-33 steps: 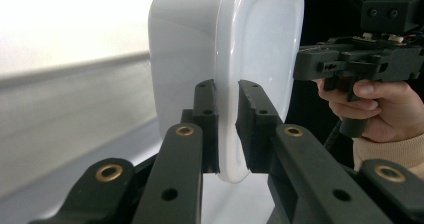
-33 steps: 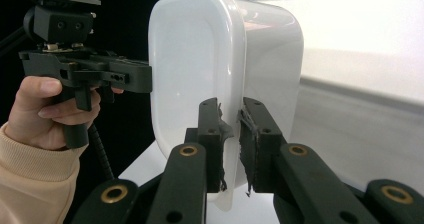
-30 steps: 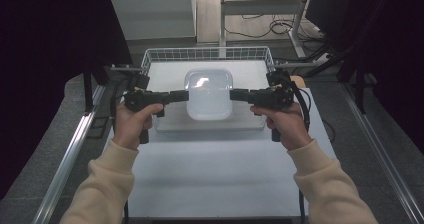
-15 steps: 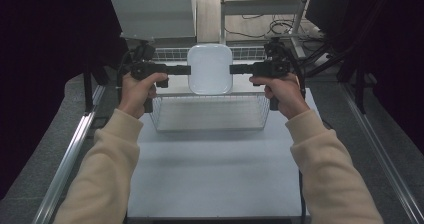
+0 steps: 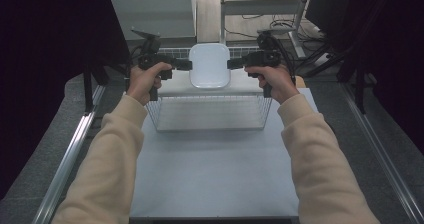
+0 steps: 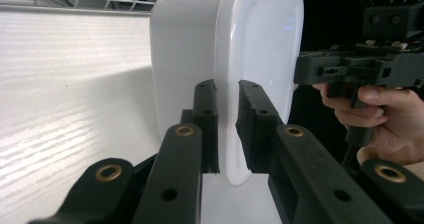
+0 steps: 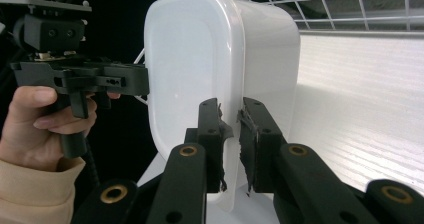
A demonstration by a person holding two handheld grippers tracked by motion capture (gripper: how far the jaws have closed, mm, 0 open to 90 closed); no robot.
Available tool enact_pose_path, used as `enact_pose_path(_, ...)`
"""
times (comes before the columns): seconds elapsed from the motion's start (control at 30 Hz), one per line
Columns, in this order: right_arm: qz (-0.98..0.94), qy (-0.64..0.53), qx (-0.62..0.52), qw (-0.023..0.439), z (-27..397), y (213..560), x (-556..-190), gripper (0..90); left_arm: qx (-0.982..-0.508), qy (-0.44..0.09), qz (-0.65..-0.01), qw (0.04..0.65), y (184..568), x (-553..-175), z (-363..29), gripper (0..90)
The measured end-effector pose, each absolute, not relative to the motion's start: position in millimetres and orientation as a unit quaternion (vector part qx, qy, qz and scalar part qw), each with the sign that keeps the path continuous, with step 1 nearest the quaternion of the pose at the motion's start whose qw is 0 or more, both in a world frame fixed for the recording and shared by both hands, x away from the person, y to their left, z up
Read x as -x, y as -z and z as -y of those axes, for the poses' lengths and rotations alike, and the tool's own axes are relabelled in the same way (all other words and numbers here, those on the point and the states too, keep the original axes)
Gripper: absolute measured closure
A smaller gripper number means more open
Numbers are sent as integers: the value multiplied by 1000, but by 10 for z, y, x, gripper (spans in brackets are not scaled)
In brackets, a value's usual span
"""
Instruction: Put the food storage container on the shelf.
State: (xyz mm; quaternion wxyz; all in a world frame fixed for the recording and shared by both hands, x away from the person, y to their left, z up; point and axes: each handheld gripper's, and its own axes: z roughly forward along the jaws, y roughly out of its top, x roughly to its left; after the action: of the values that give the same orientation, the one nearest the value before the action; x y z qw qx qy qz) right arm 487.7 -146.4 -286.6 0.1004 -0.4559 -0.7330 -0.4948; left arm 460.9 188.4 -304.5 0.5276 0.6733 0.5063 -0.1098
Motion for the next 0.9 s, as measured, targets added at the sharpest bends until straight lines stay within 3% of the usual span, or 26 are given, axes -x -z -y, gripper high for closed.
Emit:
enact_pose_path(0.33, 700, 478, 506, 160, 1471, 2949, -5200, 742, -615, 195, -539, 541, 3219, -4954, -1971, 785)
enact_pose_path(0.73, 671, 483, 535, 176, 1471, 3080, -5325, 702, -589, 211, -550, 554, 3359, -5043, -1976, 746)
enact_pose_path(0.8, 669, 485, 536, 171, 1467, 3076, -5309, 696, -593, 203, -549, 553, 3356, -5023, -1947, 698)
enact_pose_path(0.9, 671, 493, 534, 148, 1421, 3018, -5226, 492, -606, 148, -559, 547, 3263, -4933, -1901, 488)
